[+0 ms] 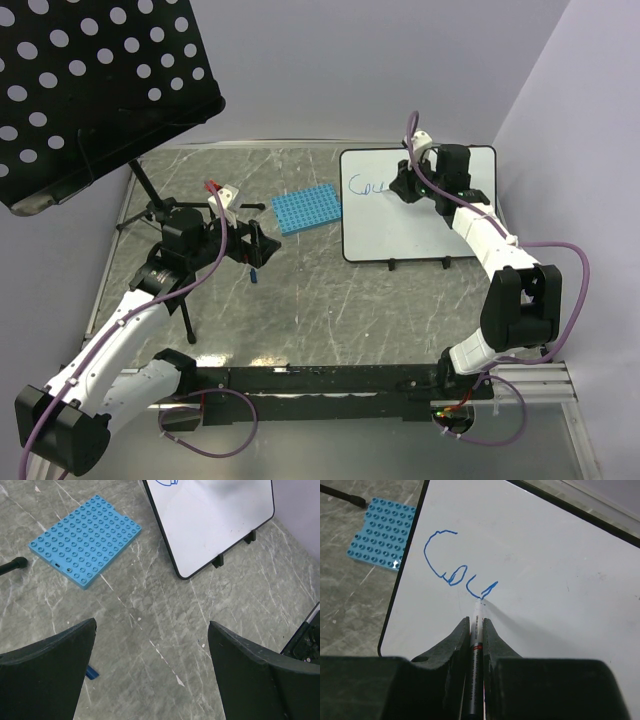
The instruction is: Write a sentence on the whiteboard
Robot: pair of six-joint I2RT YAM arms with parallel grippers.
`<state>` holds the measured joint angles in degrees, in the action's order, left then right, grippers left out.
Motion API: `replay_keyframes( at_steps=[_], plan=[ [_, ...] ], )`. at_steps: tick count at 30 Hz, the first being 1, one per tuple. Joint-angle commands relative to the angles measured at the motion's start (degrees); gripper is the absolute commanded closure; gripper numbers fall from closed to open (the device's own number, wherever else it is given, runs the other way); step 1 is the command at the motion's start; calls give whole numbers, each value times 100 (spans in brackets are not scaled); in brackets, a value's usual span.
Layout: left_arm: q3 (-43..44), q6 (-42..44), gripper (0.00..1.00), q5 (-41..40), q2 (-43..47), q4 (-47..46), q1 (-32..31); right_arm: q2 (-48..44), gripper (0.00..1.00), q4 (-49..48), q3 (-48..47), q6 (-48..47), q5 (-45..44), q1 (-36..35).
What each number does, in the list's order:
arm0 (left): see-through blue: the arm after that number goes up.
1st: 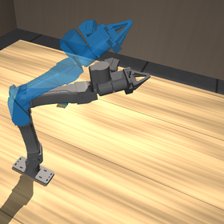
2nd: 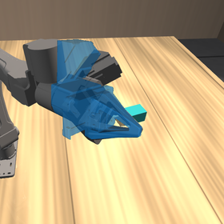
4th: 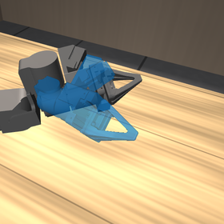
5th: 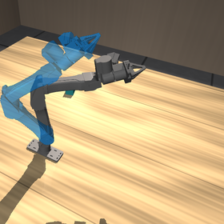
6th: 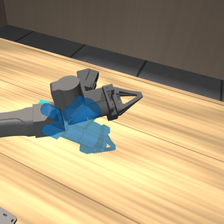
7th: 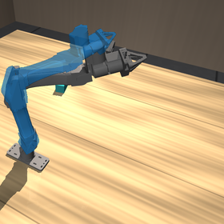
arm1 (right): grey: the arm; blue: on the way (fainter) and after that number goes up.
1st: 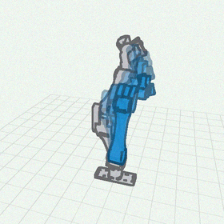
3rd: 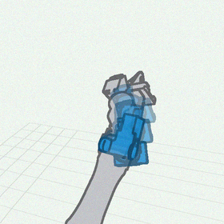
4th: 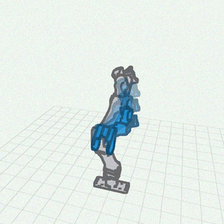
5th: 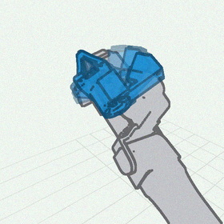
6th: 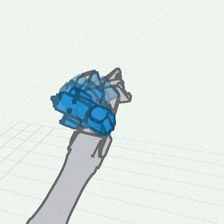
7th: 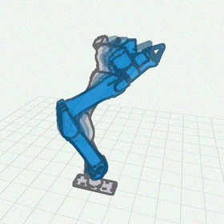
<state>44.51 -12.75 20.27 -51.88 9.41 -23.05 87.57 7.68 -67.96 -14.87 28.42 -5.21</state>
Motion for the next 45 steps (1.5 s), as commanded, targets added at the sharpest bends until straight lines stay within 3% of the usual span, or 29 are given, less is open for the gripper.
replay_keyframes(
  at_steps=[1,45],
  plan=[
    [22,18,3,109,99,-106,20,-30,100,-407,-156,169,-161,3],
    [14,27,3,117,169,-97,28,190,100,348,-411,-165,14,82]
  ],
)
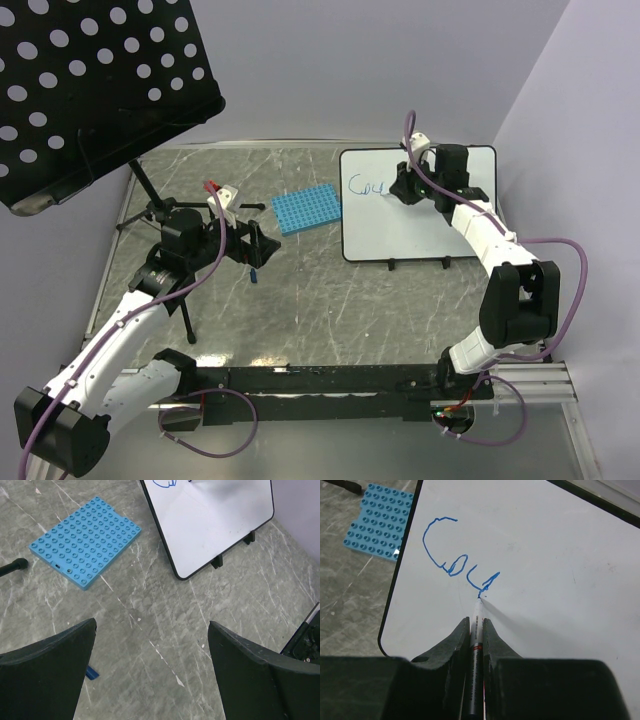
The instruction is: Write a sentence on the whiteboard
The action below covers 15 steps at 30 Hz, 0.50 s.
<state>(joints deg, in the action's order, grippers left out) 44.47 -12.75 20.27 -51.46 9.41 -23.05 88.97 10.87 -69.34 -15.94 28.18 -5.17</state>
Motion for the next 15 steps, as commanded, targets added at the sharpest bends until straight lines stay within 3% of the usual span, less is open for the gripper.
replay_keyframes(
  at_steps=[1,15],
  plan=[
    [18,27,3,109,136,-106,20,59,100,38,-290,-58,47,86],
    [9,10,3,109,119,-106,20,-609,100,-252,-124,346,688,201]
  ],
)
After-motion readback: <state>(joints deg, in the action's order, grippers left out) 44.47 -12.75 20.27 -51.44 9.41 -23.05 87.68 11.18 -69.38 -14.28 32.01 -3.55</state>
